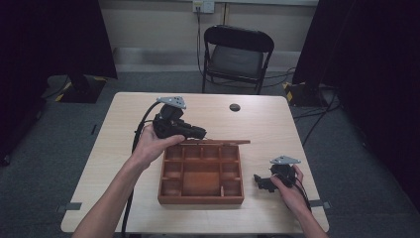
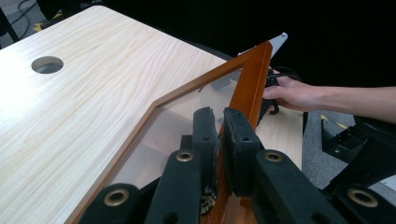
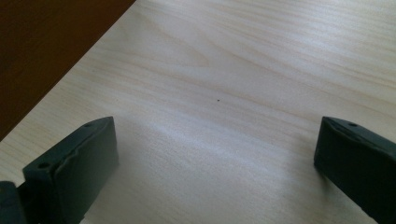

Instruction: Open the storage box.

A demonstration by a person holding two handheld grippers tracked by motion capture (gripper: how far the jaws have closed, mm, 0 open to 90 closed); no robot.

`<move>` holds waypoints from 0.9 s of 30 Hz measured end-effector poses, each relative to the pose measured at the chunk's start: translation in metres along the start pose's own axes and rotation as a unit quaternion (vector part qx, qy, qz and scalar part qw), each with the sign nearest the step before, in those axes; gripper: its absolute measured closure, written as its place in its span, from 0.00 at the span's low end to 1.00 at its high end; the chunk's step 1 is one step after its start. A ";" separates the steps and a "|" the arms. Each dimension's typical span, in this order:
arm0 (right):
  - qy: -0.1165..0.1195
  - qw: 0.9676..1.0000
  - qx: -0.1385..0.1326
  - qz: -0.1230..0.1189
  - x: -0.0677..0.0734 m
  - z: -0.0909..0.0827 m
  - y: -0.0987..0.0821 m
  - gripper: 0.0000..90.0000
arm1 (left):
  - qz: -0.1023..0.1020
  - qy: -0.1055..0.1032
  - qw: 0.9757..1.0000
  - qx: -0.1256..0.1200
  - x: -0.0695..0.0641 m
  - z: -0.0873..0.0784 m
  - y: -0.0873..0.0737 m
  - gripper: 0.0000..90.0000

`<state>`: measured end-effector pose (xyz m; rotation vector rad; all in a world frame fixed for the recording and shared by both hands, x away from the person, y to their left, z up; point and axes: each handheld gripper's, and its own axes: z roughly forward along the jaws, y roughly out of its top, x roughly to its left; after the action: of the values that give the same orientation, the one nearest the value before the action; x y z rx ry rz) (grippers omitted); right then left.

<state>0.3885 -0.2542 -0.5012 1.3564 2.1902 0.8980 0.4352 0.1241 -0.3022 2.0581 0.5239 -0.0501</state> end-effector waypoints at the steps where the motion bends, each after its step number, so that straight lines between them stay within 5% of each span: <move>1: 0.000 1.000 0.000 0.000 0.000 0.000 0.000 0.00 | 0.000 -0.001 1.000 0.000 0.000 0.000 0.000 0.93; 27: 0.000 1.000 0.000 0.000 0.000 0.000 0.000 0.00 | 0.001 0.002 1.000 0.002 0.000 0.000 0.001 0.93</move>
<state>0.3885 -0.2542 -0.5013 1.3561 2.1903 0.8980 0.4350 0.1241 -0.3015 2.0625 0.5250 -0.0461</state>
